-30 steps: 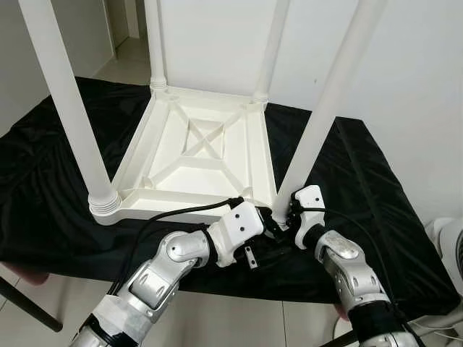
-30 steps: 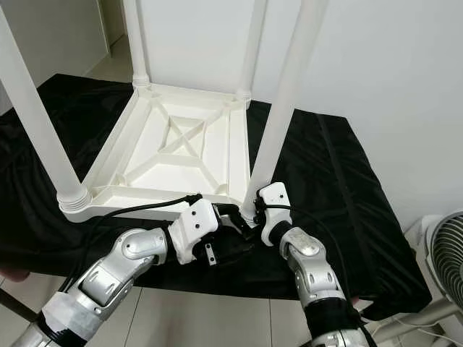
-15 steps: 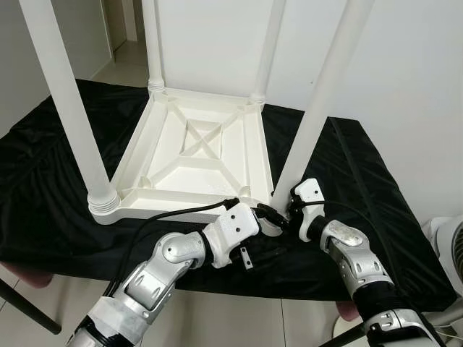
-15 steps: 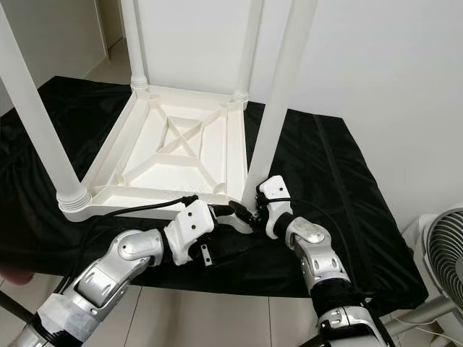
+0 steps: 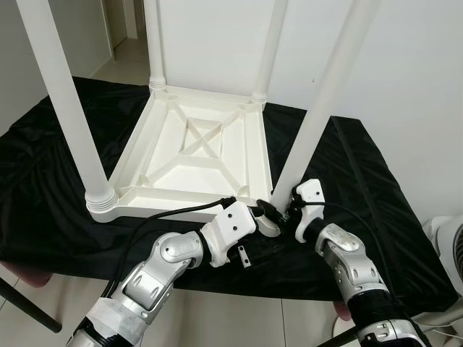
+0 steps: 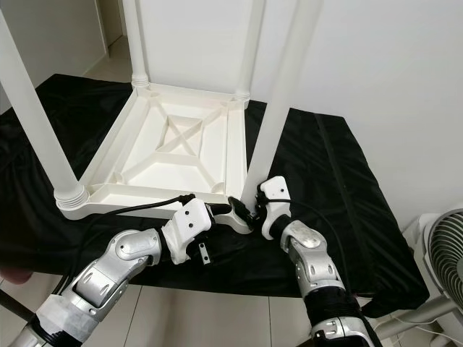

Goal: Building children table

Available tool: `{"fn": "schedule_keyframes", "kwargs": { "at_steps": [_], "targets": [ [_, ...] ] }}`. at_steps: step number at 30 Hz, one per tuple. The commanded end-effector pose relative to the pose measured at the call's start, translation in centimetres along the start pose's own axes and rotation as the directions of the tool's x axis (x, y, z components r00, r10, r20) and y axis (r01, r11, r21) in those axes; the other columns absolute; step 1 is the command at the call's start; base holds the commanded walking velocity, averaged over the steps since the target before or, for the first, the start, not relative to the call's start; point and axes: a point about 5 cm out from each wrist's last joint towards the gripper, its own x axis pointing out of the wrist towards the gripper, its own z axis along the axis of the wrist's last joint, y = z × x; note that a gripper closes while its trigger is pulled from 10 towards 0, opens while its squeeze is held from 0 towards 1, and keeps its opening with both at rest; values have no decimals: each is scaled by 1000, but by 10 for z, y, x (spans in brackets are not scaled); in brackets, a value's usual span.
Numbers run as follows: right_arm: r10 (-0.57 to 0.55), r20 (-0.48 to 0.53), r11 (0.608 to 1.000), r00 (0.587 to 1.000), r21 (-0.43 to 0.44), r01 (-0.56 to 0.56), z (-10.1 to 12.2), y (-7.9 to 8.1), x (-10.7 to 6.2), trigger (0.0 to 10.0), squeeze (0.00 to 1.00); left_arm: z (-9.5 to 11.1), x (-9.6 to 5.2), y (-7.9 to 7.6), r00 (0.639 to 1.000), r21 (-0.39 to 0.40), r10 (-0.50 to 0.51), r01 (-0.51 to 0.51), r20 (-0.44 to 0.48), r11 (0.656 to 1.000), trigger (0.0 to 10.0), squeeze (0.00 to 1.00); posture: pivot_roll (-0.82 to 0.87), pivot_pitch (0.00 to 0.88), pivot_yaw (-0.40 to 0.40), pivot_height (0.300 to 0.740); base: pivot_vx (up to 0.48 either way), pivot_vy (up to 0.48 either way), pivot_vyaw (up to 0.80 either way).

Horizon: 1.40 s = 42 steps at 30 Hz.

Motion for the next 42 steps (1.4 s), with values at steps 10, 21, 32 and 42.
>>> {"fn": "schedule_keyframes", "kwargs": {
  "at_steps": [10,21,32,42],
  "targets": [
    [-454,-40,889,890,47,456,-10,16,-17,10000,0,-2,3,0,1000,2,-19,19,-1,1000,10000,0,-85,0,-96,740,0,0,0],
    [-553,-53,830,832,59,555,-8,23,-27,10000,0,-1,3,6,1000,10,-15,15,2,1000,10000,0,-89,0,-89,740,0,0,0],
    [-536,-12,841,844,76,535,3,24,-25,10000,1000,1,5,8,1000,14,-11,11,14,1000,10000,0,-87,0,-88,740,0,0,0],
    [-176,-10,982,984,69,176,-4,6,-30,10000,0,1,3,11,1000,16,-6,6,19,1000,10000,0,-83,0,-78,740,0,0,0]
  ]
}}
